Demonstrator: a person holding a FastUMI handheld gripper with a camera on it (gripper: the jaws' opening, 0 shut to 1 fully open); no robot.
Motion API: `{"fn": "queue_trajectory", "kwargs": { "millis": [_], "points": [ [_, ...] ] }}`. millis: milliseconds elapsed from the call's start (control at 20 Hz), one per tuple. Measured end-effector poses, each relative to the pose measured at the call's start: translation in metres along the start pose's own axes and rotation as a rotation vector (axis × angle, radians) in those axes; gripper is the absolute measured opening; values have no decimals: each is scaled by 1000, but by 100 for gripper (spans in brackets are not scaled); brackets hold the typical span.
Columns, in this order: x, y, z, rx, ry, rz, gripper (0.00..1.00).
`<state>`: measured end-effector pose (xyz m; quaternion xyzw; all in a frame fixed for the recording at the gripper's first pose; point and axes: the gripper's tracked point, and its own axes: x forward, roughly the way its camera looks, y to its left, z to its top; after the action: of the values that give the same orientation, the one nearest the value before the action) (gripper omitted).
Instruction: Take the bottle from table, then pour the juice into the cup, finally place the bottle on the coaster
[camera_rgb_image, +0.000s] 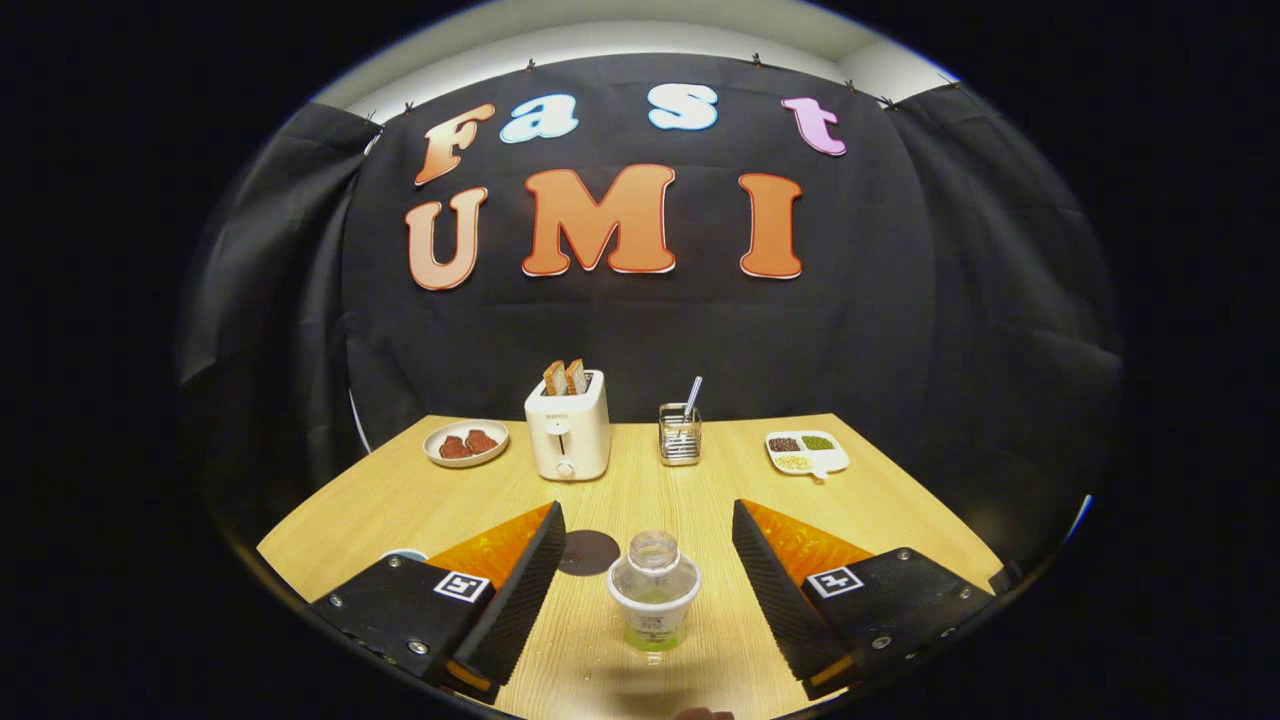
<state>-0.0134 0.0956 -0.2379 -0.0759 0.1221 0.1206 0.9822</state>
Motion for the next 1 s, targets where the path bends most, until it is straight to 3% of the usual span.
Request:
{"fn": "queue_trajectory", "kwargs": {
  "millis": [200,500,950,1000],
  "points": [
    [11,-1,-35,-68,56,-23,99],
    [26,-1,-77,-68,140,-20,99],
    [48,4,-113,7,235,-29,99],
    [51,5,-115,22,238,-33,95]
  ]
}}
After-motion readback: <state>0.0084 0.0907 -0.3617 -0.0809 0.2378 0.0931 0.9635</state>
